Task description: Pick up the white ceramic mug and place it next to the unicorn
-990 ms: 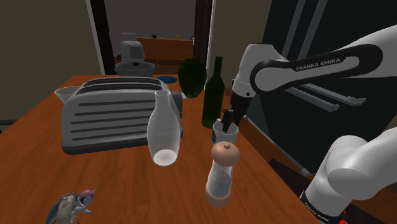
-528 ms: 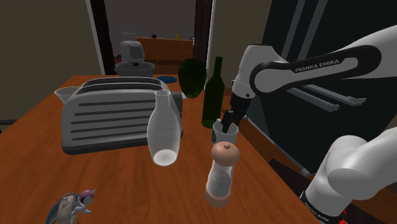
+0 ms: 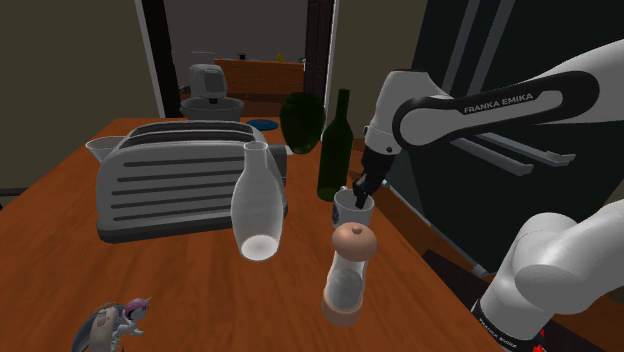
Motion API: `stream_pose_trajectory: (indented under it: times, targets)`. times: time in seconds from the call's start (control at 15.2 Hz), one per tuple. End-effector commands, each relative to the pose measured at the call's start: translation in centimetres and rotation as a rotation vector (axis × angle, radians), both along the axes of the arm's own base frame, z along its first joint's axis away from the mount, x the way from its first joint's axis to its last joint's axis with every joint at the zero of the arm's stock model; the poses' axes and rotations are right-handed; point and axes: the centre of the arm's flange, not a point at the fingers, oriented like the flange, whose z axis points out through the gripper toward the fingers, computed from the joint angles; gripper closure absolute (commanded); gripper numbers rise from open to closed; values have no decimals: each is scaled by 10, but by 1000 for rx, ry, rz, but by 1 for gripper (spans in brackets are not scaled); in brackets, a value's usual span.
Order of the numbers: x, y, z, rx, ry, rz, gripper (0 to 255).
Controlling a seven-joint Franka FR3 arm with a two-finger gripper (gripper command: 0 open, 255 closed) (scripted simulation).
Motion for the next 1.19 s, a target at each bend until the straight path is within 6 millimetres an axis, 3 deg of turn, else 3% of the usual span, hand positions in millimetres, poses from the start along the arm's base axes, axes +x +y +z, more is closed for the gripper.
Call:
stream_pose_trajectory:
  times: [0.0,1.12]
  targets:
    - [0,0,0,0,0,0,255]
    - [0,0,84,0,0,0,255]
